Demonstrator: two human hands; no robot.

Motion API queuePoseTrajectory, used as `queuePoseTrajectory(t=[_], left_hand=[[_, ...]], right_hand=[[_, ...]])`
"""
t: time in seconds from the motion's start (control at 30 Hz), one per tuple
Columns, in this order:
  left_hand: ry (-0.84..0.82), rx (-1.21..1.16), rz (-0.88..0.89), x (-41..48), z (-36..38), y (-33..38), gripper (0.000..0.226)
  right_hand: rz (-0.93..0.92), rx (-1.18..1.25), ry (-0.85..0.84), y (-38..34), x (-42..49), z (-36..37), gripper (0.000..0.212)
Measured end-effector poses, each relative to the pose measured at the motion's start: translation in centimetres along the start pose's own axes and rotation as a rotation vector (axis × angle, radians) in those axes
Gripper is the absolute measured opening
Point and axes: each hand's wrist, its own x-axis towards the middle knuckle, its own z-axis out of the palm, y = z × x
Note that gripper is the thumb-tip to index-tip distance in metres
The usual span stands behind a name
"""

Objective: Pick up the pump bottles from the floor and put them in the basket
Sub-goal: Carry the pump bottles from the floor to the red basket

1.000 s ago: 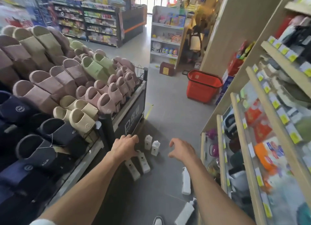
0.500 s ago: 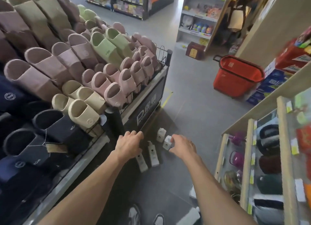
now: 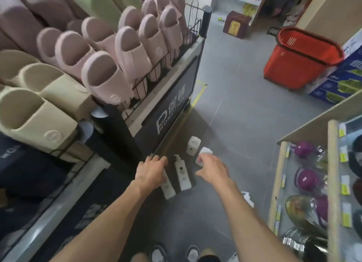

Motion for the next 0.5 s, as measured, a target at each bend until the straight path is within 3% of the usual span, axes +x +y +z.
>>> queuePoseTrajectory(t=[0.33, 0.5], left_hand=[[0.033, 0.069, -0.013, 15.9, 20.8, -3.2, 0.041], [0.031, 0.040, 0.013, 22.5, 29.6, -4.1, 0.035]], right_hand=[[-0.092, -0.080, -0.066, 6.5, 18.2, 19.3, 0.032], [-0.143, -0.178, -0.068, 9.6, 25.3, 27.3, 0.042]])
